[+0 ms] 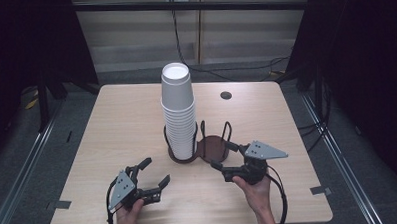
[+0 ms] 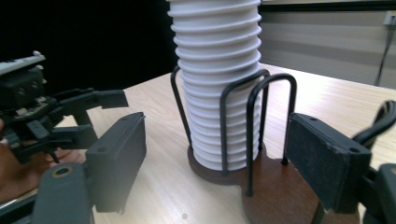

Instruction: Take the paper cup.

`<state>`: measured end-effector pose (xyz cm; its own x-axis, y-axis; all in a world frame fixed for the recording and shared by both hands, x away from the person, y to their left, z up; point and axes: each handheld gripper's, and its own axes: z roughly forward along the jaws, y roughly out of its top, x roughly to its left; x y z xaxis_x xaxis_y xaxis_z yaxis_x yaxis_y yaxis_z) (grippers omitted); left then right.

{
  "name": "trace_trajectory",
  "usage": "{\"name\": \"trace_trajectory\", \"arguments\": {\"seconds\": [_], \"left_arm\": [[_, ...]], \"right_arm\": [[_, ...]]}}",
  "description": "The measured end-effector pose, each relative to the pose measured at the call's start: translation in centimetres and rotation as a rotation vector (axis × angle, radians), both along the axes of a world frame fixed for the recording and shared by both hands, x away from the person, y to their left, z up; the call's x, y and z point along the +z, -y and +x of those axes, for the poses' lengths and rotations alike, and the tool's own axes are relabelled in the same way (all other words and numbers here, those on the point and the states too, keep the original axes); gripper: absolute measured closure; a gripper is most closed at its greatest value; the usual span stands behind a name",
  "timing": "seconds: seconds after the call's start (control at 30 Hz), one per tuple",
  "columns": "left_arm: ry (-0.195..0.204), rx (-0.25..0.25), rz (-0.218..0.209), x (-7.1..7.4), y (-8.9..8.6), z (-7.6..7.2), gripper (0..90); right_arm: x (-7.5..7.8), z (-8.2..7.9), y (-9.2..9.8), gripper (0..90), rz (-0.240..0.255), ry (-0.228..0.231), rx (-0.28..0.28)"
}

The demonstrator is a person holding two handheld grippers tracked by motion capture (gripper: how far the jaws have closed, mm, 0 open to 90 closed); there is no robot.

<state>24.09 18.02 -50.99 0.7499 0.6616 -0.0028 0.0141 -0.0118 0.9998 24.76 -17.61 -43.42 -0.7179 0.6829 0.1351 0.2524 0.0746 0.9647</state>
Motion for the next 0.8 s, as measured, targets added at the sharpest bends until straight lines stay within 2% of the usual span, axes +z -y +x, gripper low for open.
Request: {"name": "trace_trajectory", "arguments": {"seconds": [0.23, 0.57, 0.8], "left_arm": [[0.000, 0.000, -0.002, 0.0, 0.0, 0.0, 15.8], [0.001, -0.001, 0.000, 0.0, 0.0, 0.0, 15.8], [0.000, -0.002, 0.000, 0.0, 0.0, 0.0, 15.8]], "right_arm": [[1.2, 0.6, 0.1, 20.1, 0.009, 0.002, 0.043], [2.5, 1.2, 0.2, 19.7, -0.001, 0.000, 0.064], [3.5, 1.9, 0.1, 15.7, -0.006, -0.017, 0.084]]}}
